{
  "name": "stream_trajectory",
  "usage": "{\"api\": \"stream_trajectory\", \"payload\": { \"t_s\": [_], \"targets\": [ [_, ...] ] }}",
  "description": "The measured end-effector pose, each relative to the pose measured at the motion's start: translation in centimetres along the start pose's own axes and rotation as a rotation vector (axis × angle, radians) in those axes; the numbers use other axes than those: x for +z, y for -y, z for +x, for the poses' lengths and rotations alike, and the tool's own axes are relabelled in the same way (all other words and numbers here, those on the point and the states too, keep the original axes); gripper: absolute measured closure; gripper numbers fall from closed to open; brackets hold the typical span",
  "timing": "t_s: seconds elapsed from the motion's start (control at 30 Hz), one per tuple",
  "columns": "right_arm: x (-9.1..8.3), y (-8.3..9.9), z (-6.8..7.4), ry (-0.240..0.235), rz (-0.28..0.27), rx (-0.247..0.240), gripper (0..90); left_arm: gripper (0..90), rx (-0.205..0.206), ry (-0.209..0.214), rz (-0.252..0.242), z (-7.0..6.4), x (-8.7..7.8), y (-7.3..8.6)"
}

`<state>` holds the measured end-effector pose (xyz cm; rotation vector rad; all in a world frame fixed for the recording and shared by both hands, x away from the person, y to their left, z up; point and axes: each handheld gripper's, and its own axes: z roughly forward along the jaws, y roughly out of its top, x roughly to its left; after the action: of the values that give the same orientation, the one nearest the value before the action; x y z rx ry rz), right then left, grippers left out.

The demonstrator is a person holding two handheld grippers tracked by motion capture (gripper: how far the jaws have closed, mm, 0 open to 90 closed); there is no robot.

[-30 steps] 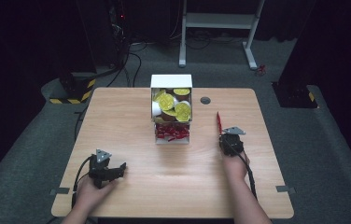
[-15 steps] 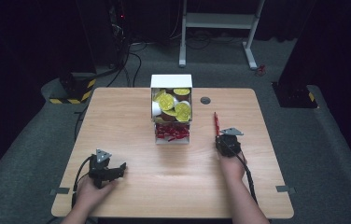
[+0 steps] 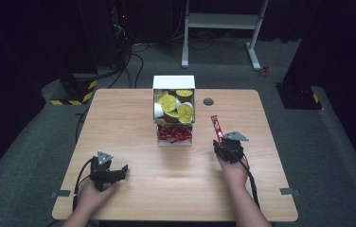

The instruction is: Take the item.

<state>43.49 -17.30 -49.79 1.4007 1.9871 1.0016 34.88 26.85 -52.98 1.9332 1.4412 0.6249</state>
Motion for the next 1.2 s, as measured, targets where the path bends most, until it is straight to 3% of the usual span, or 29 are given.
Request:
{"api": "stream_trajectory", "payload": {
  "t_s": [0.53,1.2],
  "targets": [
    [-1.9,1.1,0.5,-0.020,-0.027,-0.019,53.0,13.5,0.001,0.000,0.002,0.0,0.0,0.0],
    [-5.4,1.6,3.9,-0.120,-0.085,-0.083,51.1,13.7,0.002,-0.005,-0.004,0.0,0.0,0.0]
  ]
}}
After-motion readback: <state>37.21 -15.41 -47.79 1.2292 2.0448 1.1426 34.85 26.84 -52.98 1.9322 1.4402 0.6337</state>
